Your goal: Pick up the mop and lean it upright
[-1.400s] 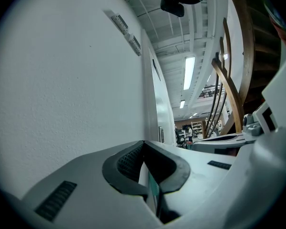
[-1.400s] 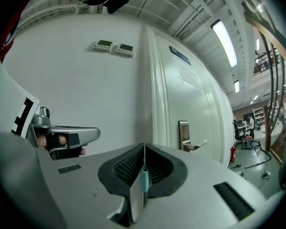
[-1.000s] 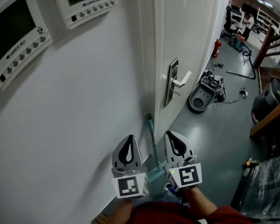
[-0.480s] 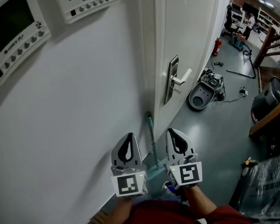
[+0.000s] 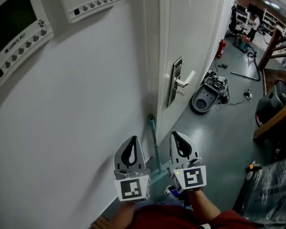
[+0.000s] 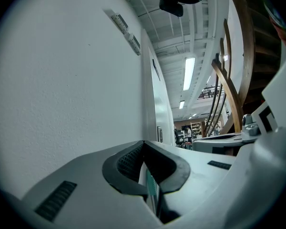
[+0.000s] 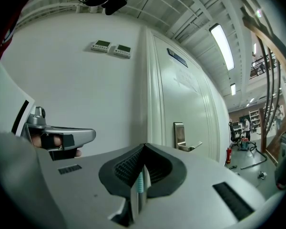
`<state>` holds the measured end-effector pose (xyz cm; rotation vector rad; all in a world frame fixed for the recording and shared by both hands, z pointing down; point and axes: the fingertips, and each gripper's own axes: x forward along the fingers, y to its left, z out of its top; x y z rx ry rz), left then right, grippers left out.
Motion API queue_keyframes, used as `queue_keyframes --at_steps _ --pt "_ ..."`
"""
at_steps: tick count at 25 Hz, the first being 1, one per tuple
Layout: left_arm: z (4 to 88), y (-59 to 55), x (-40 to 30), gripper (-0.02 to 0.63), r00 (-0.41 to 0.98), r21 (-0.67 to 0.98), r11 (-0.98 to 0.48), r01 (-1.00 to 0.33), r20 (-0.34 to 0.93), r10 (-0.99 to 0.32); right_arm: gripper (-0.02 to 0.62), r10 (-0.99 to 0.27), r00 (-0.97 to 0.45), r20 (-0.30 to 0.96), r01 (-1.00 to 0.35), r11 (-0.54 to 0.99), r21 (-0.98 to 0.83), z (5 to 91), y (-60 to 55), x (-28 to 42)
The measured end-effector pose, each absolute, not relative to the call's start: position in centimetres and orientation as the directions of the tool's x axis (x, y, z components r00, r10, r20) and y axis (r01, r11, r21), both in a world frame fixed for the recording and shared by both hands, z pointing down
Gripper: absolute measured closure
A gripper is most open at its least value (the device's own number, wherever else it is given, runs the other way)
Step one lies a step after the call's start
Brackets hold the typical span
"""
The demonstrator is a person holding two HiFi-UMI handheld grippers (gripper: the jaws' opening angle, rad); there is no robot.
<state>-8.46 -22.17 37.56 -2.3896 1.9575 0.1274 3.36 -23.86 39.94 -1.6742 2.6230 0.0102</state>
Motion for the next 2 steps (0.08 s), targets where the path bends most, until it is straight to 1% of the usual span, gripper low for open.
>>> queue_keyframes --at_steps 2 --pt "37.59 -22.17 -8.44 0.592 0.196 0.015 -0.198 -0.98 -0.094 -0.976 0.578 -0.908 -0.418 -0.025 -0.908 0.419 -0.007 40.0 -23.87 3.42"
